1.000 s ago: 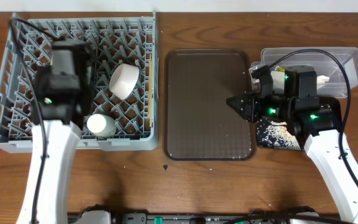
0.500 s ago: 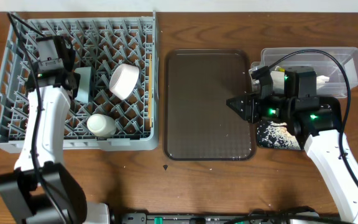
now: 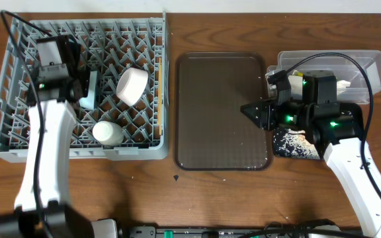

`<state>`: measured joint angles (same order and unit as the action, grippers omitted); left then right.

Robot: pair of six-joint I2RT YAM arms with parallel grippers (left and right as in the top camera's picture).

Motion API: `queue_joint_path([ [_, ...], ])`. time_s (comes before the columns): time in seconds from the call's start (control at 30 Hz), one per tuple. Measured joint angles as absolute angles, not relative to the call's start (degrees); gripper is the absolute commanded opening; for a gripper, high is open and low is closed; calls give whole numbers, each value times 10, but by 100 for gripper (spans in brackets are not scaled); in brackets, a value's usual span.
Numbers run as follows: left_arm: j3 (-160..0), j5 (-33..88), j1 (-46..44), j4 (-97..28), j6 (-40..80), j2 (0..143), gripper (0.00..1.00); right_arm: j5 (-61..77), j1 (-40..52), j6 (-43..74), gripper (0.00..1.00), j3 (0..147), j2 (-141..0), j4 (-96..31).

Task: Sort waste into correct bins and load items into the dishwasher
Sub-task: 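Carry the yellow plate left and stand it in the dish rack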

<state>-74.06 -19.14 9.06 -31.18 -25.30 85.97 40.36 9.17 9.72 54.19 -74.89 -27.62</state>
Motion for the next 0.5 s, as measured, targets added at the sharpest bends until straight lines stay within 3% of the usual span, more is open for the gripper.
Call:
queue_joint_path([
  [0.23,-741,-182,52,-358,-163,764,88,397,92,108,46,542,-749,-277],
  [0.5,-741,-50,-12,-507,13,601,88,281,110,141,50,543,-656,-302],
])
